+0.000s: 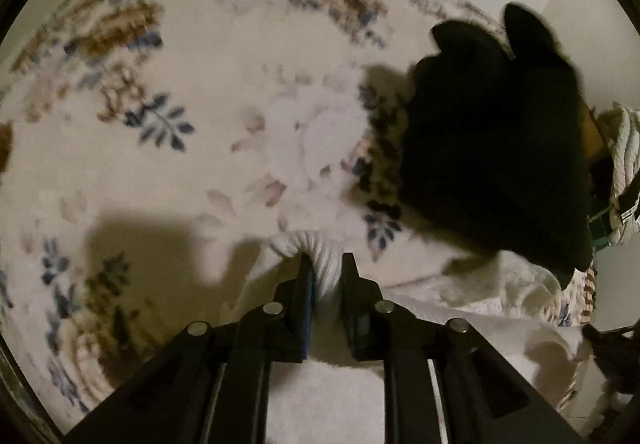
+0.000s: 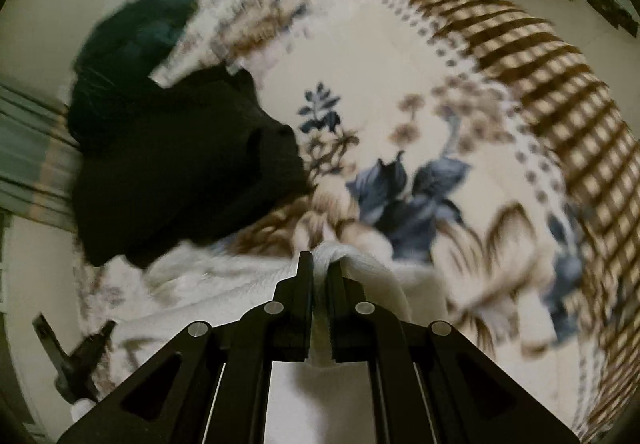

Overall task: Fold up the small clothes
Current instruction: 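Lift the hem with both grippers and fold it toward the collar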

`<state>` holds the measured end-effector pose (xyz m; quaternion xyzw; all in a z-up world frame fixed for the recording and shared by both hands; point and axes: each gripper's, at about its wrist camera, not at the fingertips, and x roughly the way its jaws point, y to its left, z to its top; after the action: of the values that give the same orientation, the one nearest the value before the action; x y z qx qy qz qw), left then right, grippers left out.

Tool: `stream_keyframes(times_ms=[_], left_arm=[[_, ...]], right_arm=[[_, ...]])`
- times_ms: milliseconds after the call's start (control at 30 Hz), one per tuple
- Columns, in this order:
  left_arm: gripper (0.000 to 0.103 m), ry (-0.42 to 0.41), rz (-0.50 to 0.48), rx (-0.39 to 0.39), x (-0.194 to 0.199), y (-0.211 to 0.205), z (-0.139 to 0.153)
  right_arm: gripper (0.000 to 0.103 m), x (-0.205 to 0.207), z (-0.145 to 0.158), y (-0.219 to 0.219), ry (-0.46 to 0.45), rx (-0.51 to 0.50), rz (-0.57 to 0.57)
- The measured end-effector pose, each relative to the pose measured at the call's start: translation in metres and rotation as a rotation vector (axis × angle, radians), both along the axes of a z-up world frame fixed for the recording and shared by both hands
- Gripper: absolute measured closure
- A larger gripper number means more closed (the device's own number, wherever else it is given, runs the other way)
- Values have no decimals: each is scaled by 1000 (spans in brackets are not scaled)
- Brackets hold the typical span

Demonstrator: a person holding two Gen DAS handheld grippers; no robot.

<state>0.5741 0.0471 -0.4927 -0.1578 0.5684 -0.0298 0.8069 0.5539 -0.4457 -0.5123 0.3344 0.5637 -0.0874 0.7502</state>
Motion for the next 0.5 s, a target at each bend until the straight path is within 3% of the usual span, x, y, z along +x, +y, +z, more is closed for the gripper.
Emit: stream_keyframes(times_ms=[33,67,100,133,200,367,500], left_arm=[[78,3,3,-14,-1,3,-1],[57,-5,7,-14,-5,7,2],[45,-11,3,-28,-8,10,6],[22,-18,2,-45,-14,15,10],[17,-38,12,-63,-29,27,21],[17,-7,64,-3,-87,54,30],[17,87,119,10,-131,67,3]], right_arm=[[90,5,-7,-1,20,5,-2],[84,4,-9,-2,26,-1,-1],[62,2,-8,-2,17,-10,-4],[32,-3,-5,-2,4,-20,-6],[11,-22,3,-3,-16,-31,-19],[11,-106,24,-6,-23,-54,-114],[11,-168,11,-17,19,30,-236]])
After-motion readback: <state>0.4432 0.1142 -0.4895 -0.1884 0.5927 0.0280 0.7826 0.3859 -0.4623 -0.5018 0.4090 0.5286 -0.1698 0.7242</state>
